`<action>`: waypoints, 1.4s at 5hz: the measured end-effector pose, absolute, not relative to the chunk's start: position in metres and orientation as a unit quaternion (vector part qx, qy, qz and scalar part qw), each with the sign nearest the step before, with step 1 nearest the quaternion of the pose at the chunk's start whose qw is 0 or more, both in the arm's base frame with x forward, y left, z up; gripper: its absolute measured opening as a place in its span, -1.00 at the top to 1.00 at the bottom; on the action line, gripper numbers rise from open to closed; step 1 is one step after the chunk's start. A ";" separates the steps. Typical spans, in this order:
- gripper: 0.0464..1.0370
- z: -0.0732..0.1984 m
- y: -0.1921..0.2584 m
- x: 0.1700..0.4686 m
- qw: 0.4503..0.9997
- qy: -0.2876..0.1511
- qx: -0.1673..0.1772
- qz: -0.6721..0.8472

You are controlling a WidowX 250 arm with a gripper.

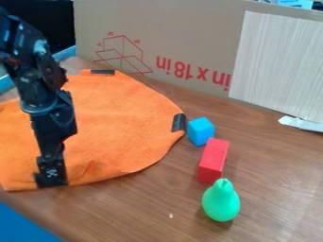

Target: Fold the cloth from bottom right to the top left

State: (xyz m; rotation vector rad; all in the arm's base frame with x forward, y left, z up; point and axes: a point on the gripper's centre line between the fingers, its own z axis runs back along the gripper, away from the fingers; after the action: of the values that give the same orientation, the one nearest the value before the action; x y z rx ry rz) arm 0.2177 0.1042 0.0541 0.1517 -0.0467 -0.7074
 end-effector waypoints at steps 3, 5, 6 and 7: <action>0.42 0.056 0.109 0.218 0.937 -0.023 0.088 -0.337; 0.98 0.052 0.115 0.210 0.933 -0.015 0.083 -0.349; 0.97 0.053 0.119 0.206 0.929 -0.017 0.084 -0.361; 0.65 0.060 0.120 0.202 0.925 -0.026 0.083 -0.369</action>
State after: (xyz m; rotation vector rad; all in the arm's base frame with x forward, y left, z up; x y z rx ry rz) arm 0.2021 0.1200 0.0600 0.1694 -0.0534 -0.7573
